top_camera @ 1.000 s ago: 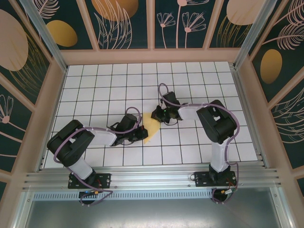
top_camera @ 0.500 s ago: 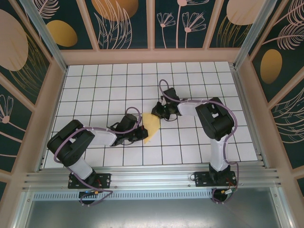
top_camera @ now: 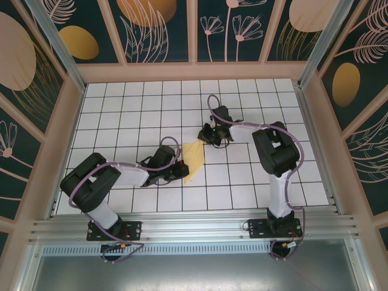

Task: Fold a paper plane with a square sheet of paper (pick it up from the middle)
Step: Fourth fold the wing at the center of the table.

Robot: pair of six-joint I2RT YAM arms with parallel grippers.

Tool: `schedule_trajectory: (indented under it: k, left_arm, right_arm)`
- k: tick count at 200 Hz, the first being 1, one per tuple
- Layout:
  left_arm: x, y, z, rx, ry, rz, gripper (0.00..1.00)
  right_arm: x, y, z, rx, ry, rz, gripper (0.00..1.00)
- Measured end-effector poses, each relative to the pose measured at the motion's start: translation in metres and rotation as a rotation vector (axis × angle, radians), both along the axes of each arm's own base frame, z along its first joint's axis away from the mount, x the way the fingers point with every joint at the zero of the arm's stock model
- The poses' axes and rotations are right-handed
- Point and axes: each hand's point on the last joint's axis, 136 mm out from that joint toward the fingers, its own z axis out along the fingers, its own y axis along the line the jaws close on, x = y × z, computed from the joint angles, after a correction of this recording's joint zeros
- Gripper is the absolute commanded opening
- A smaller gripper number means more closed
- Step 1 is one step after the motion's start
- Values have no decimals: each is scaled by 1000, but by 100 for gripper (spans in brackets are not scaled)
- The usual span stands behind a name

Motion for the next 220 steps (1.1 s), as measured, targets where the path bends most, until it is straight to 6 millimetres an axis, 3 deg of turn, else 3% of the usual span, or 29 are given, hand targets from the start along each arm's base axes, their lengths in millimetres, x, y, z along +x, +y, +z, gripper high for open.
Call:
schedule_trajectory:
  k: [50,70,105,132,184,220]
  left_arm:
    - [0,0,1,7,-6,-10,0]
    - [1,-1,1,9,-9,-14,0]
    - [0,-1,1,10,-12,-19,0]
    - [0,-1,1,10,-11,-21,0]
    - [0,-1,1,12,-16,-26,0]
    - [-1,0,2,14,-14,-26,3]
  right_arm:
    - [-23,-14,52,20,-102,3,16]
    - [-37,-9,59,41,-125,25,16]
    - [-74,22,43,46,-93,120,16]
    - [-92,44,26,43,-65,171,15]
    - [-95,42,-9,6,-2,169,15]
    - [-94,42,-11,16,-5,165,14]
